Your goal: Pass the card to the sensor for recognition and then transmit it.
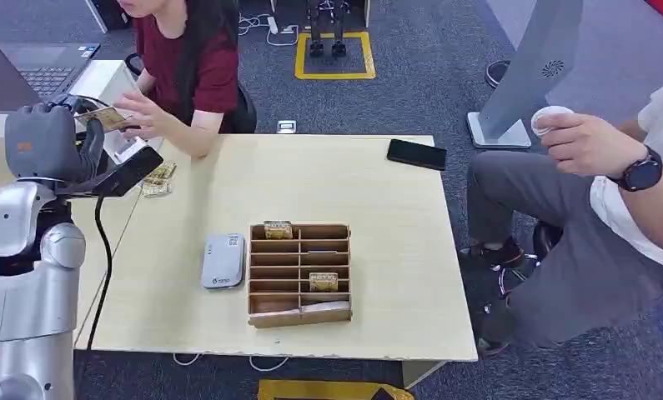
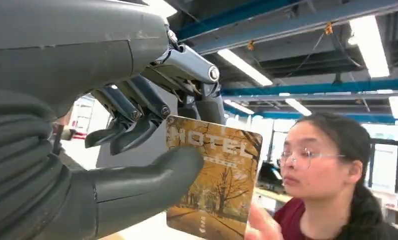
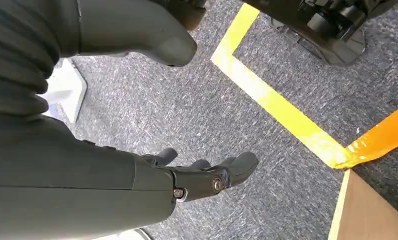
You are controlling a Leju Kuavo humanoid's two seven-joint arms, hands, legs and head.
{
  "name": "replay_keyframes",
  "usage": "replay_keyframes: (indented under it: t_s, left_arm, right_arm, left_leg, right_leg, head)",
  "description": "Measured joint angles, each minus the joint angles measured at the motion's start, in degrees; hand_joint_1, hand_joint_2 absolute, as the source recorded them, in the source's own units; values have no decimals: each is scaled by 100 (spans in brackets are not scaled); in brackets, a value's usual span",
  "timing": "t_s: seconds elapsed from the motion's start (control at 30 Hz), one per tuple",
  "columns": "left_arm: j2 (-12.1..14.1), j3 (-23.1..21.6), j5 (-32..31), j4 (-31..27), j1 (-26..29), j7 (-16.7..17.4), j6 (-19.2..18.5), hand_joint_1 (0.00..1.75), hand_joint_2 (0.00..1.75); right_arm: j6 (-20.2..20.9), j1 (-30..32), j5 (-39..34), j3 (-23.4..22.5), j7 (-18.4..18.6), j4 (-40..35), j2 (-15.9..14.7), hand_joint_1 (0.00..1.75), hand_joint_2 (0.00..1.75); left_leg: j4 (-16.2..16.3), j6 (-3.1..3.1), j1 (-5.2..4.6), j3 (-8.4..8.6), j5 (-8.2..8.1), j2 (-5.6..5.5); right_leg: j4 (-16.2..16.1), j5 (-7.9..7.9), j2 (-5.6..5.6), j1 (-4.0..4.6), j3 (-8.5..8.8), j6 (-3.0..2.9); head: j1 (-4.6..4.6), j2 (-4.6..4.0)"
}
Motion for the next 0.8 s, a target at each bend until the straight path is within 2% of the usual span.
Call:
replay_keyframes:
  t_s: [0.17,0.37,0.4,0.43,0.47,0.8]
  left_arm:
    - [-170,-2,-107,92,-40,11,-37,175,175]
    - [-824,-168,-549,273,-334,456,-142,175,175]
    - [-916,-192,-566,302,-376,490,-142,169,175]
    - [-971,-205,-582,339,-406,503,-142,37,175]
    - [-1020,-207,-582,372,-427,503,-140,0,175]
    - [-1244,-293,-562,477,-430,481,-133,0,175]
  right_arm:
    - [-37,21,-109,-2,-70,0,-37,0,175]
    - [-188,167,-356,-114,-240,2,-107,0,175]
    - [-190,187,-356,-116,-260,2,-114,0,175]
    - [-190,201,-356,-120,-260,2,-118,0,175]
    - [-188,214,-352,-125,-258,2,-120,0,175]
    - [-170,237,-328,-184,-160,2,-133,0,175]
  left_leg:
    - [6,0,-2,2,0,2]
    - [12,2,-2,20,1,-13]
    - [12,2,-2,20,0,-10]
    - [12,3,-3,21,-1,0]
    - [12,3,-3,22,-2,6]
    - [11,2,0,22,-1,6]
  right_leg:
    - [-2,1,2,-1,-4,1]
    - [-3,5,-10,-1,-8,7]
    - [-2,6,-5,-2,-9,7]
    - [-2,6,5,-3,-10,8]
    - [-3,7,11,-3,-11,7]
    - [-1,7,10,0,-14,7]
  head:
    - [-2,0]
    - [0,0]
    - [-2,0]
    - [-2,0]
    - [0,0]
    - [0,0]
